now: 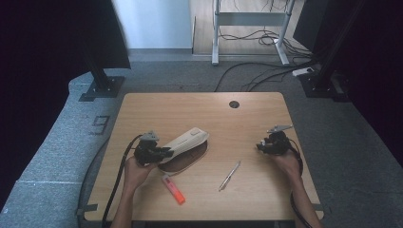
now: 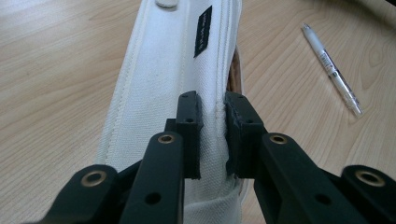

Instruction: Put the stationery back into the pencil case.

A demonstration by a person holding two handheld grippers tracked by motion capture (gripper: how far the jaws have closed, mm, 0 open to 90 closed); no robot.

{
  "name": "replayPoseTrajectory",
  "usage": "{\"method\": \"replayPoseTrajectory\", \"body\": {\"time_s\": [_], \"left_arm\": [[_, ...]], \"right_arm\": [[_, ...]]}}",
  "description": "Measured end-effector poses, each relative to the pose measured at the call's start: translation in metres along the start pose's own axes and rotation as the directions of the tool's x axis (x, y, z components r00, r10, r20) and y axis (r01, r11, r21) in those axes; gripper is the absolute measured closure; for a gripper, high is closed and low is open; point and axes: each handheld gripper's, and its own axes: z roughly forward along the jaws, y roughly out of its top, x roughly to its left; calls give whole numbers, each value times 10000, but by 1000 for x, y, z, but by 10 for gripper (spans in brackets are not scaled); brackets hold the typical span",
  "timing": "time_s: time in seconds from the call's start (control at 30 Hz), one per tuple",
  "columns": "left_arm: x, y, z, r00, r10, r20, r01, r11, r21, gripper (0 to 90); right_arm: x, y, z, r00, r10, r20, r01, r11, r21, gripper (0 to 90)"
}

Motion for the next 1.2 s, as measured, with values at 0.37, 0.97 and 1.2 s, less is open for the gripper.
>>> {"method": "replayPoseTrajectory", "body": {"time_s": [0.37, 0.97, 1.2], "left_arm": [[1, 0, -1, 9999, -122, -20, 122, 9999, -103, 771], [1, 0, -4, 9998, -212, -18, 211, 9992, -342, 774], [1, 0, -3, 9998, -205, 2, 205, 9990, -389, 774]], "right_arm": [[11, 6, -12, 9996, 0, -293, -9, 9996, -293, 463], [50, 33, -19, 9911, -635, -1171, 551, 9957, -741, 464], [65, 44, -11, 9849, -841, -1512, 722, 9940, -827, 464]]}}
